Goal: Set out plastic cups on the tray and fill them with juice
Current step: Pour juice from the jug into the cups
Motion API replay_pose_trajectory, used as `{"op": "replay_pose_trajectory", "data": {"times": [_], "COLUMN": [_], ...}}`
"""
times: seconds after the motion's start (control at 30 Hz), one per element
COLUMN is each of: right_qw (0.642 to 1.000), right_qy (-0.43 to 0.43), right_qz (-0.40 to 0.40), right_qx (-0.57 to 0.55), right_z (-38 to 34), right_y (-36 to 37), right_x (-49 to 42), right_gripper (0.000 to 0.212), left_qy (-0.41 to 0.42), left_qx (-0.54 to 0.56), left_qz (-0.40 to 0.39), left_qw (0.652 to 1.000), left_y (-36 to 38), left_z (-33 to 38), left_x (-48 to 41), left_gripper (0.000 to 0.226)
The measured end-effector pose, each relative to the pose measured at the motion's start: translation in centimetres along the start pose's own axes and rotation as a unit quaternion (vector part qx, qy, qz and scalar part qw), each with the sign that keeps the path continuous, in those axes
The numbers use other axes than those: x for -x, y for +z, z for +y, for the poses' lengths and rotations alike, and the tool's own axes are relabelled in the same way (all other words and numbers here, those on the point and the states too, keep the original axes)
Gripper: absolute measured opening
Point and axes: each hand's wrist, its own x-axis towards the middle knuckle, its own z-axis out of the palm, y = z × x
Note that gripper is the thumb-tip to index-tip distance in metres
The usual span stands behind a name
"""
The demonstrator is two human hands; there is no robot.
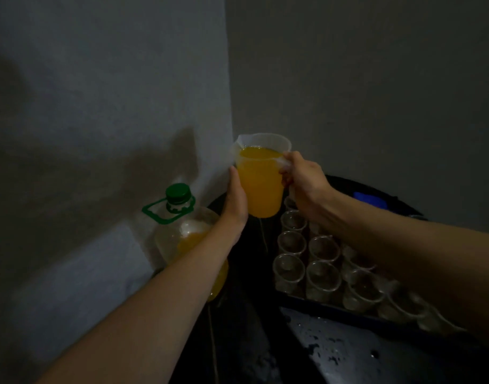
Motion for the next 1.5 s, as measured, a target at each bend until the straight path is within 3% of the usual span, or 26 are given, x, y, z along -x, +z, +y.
{"op": "replay_pose_trajectory", "data": {"times": [0.1, 0.27, 0.43, 0.6, 0.77, 0.87, 1.1, 1.5], "right_qw": [1.000, 1.000, 1.000, 1.000, 1.000, 0.998, 0.997, 0.992], "right_qy": [-0.005, -0.006, -0.005, -0.002, 0.026, 0.032, 0.058, 0.109], "right_qz": [-0.012, 0.001, 0.007, 0.010, 0.010, 0.004, 0.000, 0.057], "right_qx": [0.015, 0.016, 0.011, -0.013, -0.007, -0.053, -0.047, 0.036], "right_z": [-2.0, -4.7, -7.5, -8.7, -9.0, -8.7, -8.3, -8.2], "right_y": [-2.5, -7.2, -11.3, -14.9, -17.2, -18.1, -19.0, -19.7], "right_x": [0.8, 2.5, 5.2, 6.7, 6.8, 5.9, 4.1, -2.0], "right_gripper": [0.024, 0.028, 0.028, 0.026, 0.021, 0.013, 0.012, 0.014], "left_qy": [-0.010, -0.056, -0.089, -0.118, -0.128, -0.126, -0.102, -0.102], "left_qx": [0.016, 0.059, 0.078, 0.103, 0.104, 0.122, 0.112, 0.137], "left_qz": [-0.062, -0.089, -0.109, -0.103, -0.102, -0.103, -0.101, -0.106], "left_qw": [0.998, 0.993, 0.987, 0.982, 0.981, 0.979, 0.983, 0.980], "left_y": [1.8, 5.0, 8.6, 11.5, 13.3, 13.9, 14.7, 17.0], "left_z": [1.8, 3.9, 5.9, 6.1, 5.8, 5.5, 3.1, -0.3], "left_x": [2.4, 5.7, 9.1, 10.6, 12.4, 12.4, 10.6, 6.2], "left_gripper": [0.061, 0.046, 0.048, 0.064, 0.060, 0.054, 0.046, 0.039]}}
